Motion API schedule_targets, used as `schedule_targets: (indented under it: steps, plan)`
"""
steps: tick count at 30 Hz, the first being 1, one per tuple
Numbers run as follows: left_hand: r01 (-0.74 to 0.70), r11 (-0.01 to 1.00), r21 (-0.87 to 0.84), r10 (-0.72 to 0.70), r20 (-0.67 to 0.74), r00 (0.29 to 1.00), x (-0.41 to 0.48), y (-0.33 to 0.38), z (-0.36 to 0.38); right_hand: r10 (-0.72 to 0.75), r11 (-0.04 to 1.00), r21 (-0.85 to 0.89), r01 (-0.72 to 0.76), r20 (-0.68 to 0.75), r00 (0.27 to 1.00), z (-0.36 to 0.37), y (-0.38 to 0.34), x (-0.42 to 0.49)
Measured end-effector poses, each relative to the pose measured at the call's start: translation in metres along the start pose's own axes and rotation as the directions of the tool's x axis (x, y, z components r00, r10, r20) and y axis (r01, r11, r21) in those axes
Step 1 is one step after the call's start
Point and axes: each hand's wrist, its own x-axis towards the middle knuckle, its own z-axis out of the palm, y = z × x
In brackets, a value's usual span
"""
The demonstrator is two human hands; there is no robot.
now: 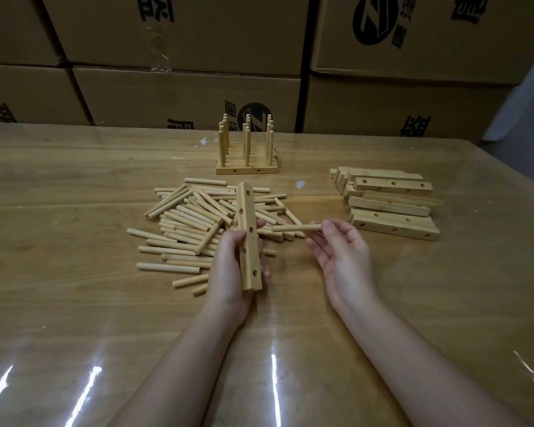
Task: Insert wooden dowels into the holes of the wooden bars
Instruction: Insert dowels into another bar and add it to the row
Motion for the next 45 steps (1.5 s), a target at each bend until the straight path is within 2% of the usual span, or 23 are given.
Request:
schedule_targets:
  steps: [5,7,10,12,13,16,18,20,22,24,26,29,35,38,40,45]
  plan:
    - [0.046,0.989,0.138,-0.037,-0.066,0.997,-0.003,-0.001,0.003,0.006,0.998,-0.065,-0.002,0.072,0.997,0.0,0.001,-0.002]
    - [0.031,0.989,0.145,-0.022,-0.064,0.998,-0.004,0.001,0.004,0.018,0.992,-0.123,-0.005,0.107,0.994,0.001,0.001,-0.002]
    - [0.018,0.994,0.111,-0.009,-0.078,0.997,-0.005,0.003,0.004,0.049,0.931,-0.364,0.018,0.172,0.984,0.002,0.002,-0.004]
    - [0.034,0.987,0.16,-0.021,-0.08,0.997,-0.005,0.002,0.004,0.052,0.81,-0.575,0.112,0.261,0.964,0.005,0.007,-0.008]
    - [0.037,0.98,0.195,-0.024,-0.07,0.997,-0.006,0.002,0.004,0.055,0.764,-0.622,0.172,0.328,0.943,0.006,0.01,-0.011]
    - [0.046,0.972,0.23,-0.034,-0.057,0.998,-0.007,0.001,0.004,0.019,0.716,-0.604,0.35,0.518,0.855,0.01,0.011,-0.019]
    - [0.047,0.97,0.237,-0.037,-0.048,0.998,-0.007,0.002,0.003,-0.025,0.693,-0.586,0.42,0.562,0.827,0.01,0.008,-0.02]
    - [0.038,0.958,0.285,-0.033,-0.02,0.999,-0.007,0.001,0.004,-0.08,0.686,-0.611,0.395,0.476,0.876,0.008,0.007,-0.016]
    - [0.025,0.932,0.361,-0.029,0.006,1.0,-0.007,-0.001,0.006,-0.141,0.737,-0.597,0.318,0.325,0.935,0.005,0.005,-0.01]
    - [0.014,0.898,0.439,-0.031,0.03,0.999,-0.008,-0.002,0.007,-0.183,0.791,-0.541,0.284,0.234,0.955,0.003,0.003,-0.005]
    - [-0.001,0.87,0.493,-0.029,0.053,0.998,-0.009,-0.002,0.008,-0.194,0.82,-0.495,0.287,0.232,0.953,0.003,0.002,-0.003]
    - [-0.026,0.842,0.538,-0.023,0.083,0.996,-0.01,-0.002,0.009,-0.214,0.8,-0.5,0.331,0.279,0.936,0.005,0.004,-0.005]
    - [-0.069,0.798,0.598,-0.009,0.127,0.992,-0.012,-0.002,0.011,-0.225,0.777,-0.529,0.341,0.272,0.936,0.004,0.005,-0.005]
    - [-0.082,0.79,0.607,-0.001,0.135,0.991,-0.011,-0.004,0.01,-0.27,0.717,-0.586,0.377,0.265,0.926,0.006,0.004,-0.008]
    - [-0.098,0.769,0.632,0.013,0.138,0.99,-0.01,-0.006,0.009,-0.316,0.638,-0.653,0.408,0.261,0.912,0.006,0.003,-0.009]
    - [-0.206,0.66,0.723,0.084,0.201,0.976,-0.009,-0.013,0.007,-0.446,0.321,-0.825,0.465,0.302,0.843,0.005,0.003,-0.01]
